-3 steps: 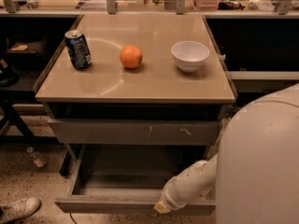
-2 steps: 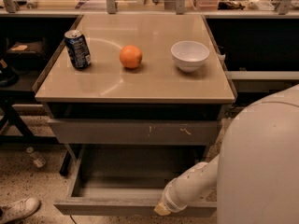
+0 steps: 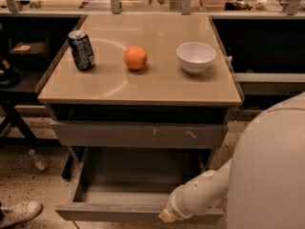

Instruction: Open middle drawer

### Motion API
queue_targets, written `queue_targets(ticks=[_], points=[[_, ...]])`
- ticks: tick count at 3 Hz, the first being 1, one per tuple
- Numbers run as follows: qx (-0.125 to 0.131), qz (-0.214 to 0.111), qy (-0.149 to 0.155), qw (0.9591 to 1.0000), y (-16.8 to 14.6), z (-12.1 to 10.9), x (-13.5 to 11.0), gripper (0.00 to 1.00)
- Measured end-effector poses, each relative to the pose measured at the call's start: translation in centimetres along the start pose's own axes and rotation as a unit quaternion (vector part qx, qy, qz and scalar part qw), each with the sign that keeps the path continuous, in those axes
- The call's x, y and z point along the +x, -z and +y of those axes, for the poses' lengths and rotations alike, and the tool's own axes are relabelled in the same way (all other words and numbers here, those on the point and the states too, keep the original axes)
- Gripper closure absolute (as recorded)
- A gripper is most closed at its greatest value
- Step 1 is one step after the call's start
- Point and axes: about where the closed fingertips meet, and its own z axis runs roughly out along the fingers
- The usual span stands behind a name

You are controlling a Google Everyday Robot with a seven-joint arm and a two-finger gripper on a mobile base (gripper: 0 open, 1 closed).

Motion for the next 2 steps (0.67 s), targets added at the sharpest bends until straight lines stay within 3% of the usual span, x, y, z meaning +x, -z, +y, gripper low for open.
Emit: queue_targets(ticks=[2], points=[[-0.002,0.003,-0.006,1.0,0.16,0.51,0.79,1.0]])
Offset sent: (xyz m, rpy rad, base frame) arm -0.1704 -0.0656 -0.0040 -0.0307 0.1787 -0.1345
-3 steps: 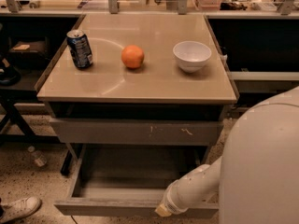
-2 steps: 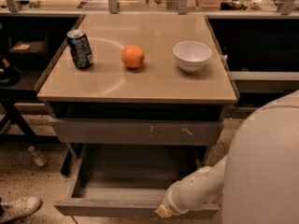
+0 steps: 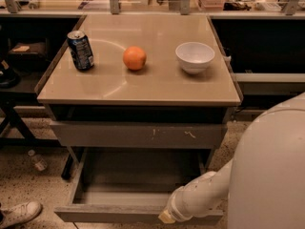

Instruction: Open middle drawer

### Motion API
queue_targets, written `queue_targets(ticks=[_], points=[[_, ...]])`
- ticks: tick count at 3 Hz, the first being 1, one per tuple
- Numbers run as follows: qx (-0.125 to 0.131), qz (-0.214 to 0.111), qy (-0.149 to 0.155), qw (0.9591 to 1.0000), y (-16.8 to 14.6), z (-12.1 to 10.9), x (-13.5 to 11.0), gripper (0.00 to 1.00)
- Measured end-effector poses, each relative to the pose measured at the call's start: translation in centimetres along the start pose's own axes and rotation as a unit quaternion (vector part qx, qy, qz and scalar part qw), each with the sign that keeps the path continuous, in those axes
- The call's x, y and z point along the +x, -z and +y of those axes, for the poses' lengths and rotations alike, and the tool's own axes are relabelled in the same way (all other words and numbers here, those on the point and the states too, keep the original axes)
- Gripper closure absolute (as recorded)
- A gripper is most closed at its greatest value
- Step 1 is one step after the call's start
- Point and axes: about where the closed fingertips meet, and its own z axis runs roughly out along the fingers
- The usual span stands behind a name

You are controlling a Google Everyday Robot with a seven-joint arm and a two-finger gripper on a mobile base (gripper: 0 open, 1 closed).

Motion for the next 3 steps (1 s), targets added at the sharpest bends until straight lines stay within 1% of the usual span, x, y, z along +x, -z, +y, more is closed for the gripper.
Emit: queue_targets(ticks=[1,2,3], points=[[0.002,-0.01,-0.028,0.9996,0.39,0.56,0.29,1.0],[0.002,-0.01,-0.028,0.9996,0.39,0.56,0.29,1.0],[-0.003,-0.005,-0.034,0.9994,0.35,0.97,0.8,1.0]])
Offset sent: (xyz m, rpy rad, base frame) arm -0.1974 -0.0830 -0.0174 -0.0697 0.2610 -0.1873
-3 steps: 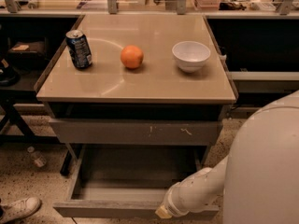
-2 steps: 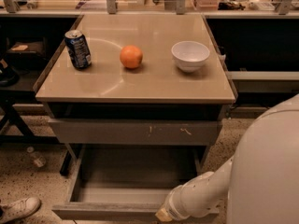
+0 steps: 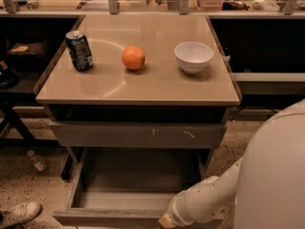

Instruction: Open middle drawer

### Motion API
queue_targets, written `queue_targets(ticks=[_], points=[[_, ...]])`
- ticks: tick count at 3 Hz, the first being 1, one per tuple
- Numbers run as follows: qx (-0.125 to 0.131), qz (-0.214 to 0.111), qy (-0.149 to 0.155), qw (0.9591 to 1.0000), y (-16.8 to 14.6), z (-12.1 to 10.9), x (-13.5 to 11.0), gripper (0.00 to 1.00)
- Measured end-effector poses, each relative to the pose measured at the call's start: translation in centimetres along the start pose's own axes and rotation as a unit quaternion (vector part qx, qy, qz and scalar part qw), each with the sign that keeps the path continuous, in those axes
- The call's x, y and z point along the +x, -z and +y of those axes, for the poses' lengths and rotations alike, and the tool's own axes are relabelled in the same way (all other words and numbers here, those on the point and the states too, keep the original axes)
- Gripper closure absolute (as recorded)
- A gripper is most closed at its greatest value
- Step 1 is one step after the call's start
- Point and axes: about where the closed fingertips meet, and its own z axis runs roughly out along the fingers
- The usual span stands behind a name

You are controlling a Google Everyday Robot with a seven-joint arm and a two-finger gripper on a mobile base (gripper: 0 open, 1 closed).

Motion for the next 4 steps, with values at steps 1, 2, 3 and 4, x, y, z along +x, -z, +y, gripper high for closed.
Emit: queue_targets(ticks=[1,2,3,4], points=[[-0.003,0.004,-0.007,1.0,0.03,0.34,0.62,1.0],[-0.003,0.004,-0.007,1.0,0.13,0.46,0.51,1.0],[-0.002,-0.001,-0.02,0.9998,0.31,0.79,0.64,1.0],[-0.001,-0.008,-0.036,0.9993,0.56,1.08,0.87,1.0]])
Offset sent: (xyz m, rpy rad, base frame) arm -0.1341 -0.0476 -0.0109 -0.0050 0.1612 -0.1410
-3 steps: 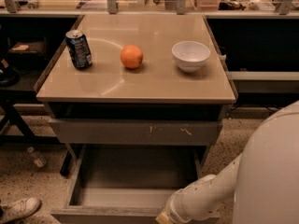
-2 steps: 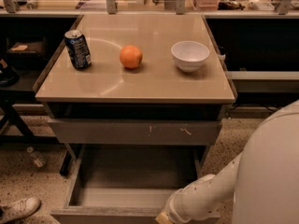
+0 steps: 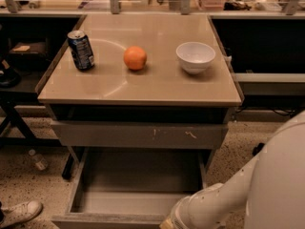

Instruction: Open middle drawer

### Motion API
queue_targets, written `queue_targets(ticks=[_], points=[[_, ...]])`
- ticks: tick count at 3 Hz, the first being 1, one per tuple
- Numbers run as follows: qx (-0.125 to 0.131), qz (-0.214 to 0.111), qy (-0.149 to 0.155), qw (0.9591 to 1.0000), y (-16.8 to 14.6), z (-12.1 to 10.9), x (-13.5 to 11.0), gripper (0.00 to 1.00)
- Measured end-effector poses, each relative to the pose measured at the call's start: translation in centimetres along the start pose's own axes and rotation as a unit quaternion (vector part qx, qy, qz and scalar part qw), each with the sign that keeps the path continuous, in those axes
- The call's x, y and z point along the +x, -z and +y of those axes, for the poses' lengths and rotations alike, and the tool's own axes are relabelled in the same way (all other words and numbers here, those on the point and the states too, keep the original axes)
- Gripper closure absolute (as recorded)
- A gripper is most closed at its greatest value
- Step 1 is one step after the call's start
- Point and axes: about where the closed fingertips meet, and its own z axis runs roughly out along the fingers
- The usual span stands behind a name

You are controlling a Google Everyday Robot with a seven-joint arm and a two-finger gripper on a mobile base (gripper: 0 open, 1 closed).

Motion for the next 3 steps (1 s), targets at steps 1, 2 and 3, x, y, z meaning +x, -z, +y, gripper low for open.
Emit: queue_targets(ticks=[1,2,3], points=[[0.0,0.0,0.0,1.0,0.1,0.0,-0.1,1.0],[-0.004,0.004,-0.009,0.9999,0.3,0.6,1.1,1.0],[-0.006,0.006,-0.016,0.9998,0.4,1.1,1.8,1.0]])
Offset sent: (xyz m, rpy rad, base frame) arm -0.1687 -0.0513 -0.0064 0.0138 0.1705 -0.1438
